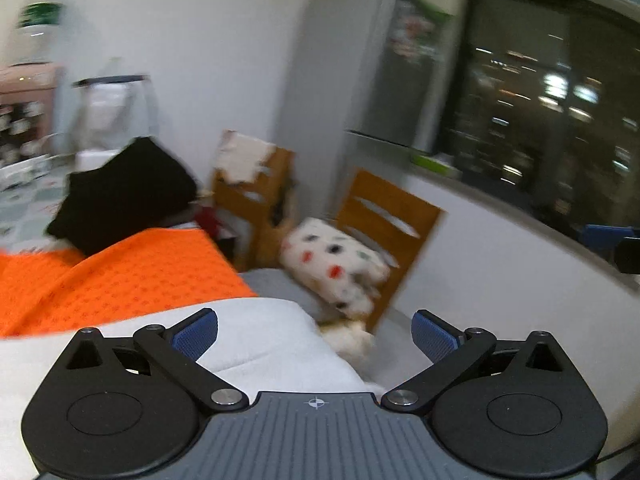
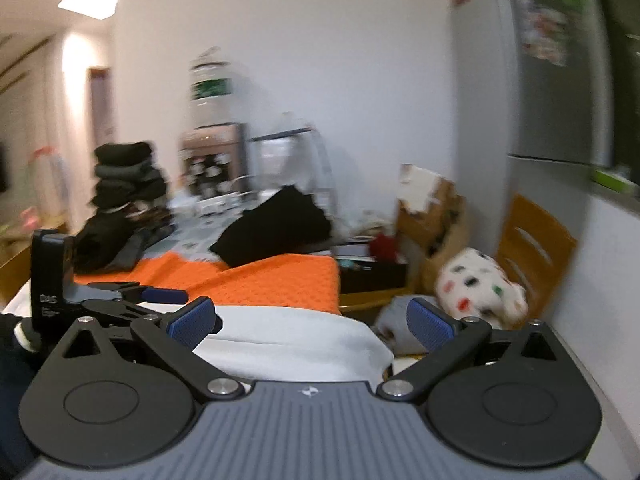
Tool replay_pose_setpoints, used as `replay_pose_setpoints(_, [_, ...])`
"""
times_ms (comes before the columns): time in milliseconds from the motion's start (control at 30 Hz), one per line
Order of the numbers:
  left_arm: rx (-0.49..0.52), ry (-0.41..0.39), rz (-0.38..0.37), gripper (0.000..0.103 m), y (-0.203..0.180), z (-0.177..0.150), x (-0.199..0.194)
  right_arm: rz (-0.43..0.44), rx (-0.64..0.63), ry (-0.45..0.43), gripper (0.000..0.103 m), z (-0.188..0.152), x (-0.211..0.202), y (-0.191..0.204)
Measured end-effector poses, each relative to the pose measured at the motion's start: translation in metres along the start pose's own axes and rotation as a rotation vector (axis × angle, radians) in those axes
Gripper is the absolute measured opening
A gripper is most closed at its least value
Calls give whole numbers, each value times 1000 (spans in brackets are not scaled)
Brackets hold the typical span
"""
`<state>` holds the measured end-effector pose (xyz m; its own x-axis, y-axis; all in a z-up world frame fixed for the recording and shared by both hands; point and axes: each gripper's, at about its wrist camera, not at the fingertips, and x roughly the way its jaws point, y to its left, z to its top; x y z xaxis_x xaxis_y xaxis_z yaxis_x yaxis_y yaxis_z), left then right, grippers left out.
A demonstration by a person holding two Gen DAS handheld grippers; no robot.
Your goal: Fold clothes
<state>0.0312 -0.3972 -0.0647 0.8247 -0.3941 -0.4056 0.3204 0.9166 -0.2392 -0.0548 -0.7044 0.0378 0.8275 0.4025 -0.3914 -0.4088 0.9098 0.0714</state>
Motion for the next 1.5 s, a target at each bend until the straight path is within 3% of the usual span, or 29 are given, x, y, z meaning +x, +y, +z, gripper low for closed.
replay_pose_setpoints(300, [-165, -45, 383, 103, -68, -14, 28, 360, -193, 66, 103, 48, 74, -149])
replay_pose_setpoints(533, [-316, -75, 745, 101, -74, -32, 32, 588, -277, 87, 98, 81, 179, -191])
replay_pose_setpoints(700, [-453, -67, 989, 93, -65, -34, 44, 729, -325, 139, 89, 106, 258, -178])
replay_pose_setpoints(867, [-595, -90, 1154, 75, -59, -31, 45, 861, -423, 182, 77, 124, 324, -151])
replay_pose_setpoints(1033, [-731, -129, 1292, 42, -58, -31, 56, 1005, -480, 237, 61, 130, 386, -120])
replay_pose_setpoints(1133, [-810, -149, 1373, 29, -58, -32, 66, 1109, -529, 275, 49, 130, 420, -97])
replay_pose_setpoints(1333, [-976, -223, 1515, 25, -60, -26, 90, 1308, -640, 348, 40, 129, 473, -47])
replay_pose_setpoints(1500, [-1044, -244, 1597, 26, -62, -20, 106, 1427, -694, 410, 39, 125, 495, -11])
